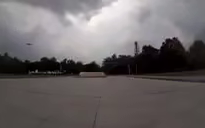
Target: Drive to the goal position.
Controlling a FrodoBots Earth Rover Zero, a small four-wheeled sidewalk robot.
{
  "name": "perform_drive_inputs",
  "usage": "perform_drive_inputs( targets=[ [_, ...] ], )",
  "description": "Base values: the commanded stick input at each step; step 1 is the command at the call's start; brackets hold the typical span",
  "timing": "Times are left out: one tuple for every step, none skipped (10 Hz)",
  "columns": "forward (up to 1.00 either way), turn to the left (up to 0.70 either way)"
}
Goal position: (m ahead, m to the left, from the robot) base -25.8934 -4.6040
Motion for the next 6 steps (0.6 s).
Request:
perform_drive_inputs(
  targets=[
    [0.0,-0.08],
    [0.0,-0.38],
    [0.0,-0.7],
    [0.0,-0.7],
    [0.0,-0.7],
    [0.0,-0.7]
  ],
)
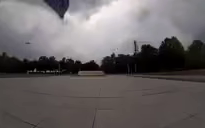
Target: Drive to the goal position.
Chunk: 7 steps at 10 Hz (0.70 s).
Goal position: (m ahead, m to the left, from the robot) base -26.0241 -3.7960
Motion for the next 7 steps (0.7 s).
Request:
perform_drive_inputs(
  targets=[
    [0.0,-0.7],
    [0.0,-0.7],
    [0.0,-0.7],
    [0.0,-0.7],
    [0.0,-0.7],
    [0.0,-0.7],
    [0.0,-0.7]
  ],
)
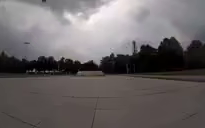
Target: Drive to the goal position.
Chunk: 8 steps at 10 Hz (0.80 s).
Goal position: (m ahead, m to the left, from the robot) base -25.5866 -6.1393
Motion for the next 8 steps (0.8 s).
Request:
perform_drive_inputs(
  targets=[
    [0.0,-0.7],
    [0.0,-0.7],
    [0.0,-0.7],
    [0.0,-0.7],
    [0.0,-0.7],
    [0.0,-0.7],
    [0.0,-0.7],
    [0.0,-0.7]
  ],
)
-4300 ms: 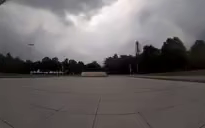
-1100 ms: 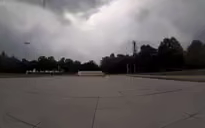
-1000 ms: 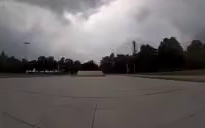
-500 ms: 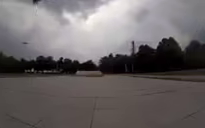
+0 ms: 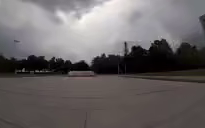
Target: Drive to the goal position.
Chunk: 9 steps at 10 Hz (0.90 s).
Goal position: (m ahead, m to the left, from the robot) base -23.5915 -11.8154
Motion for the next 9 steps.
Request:
perform_drive_inputs(
  targets=[
    [0.0,-0.7],
    [0.0,-0.7],
    [0.0,-0.7],
    [0.0,-0.7],
    [0.0,-0.7],
    [0.0,-0.7],
    [0.0,-0.7],
    [0.0,-0.7],
    [0.0,-0.7]
  ],
)
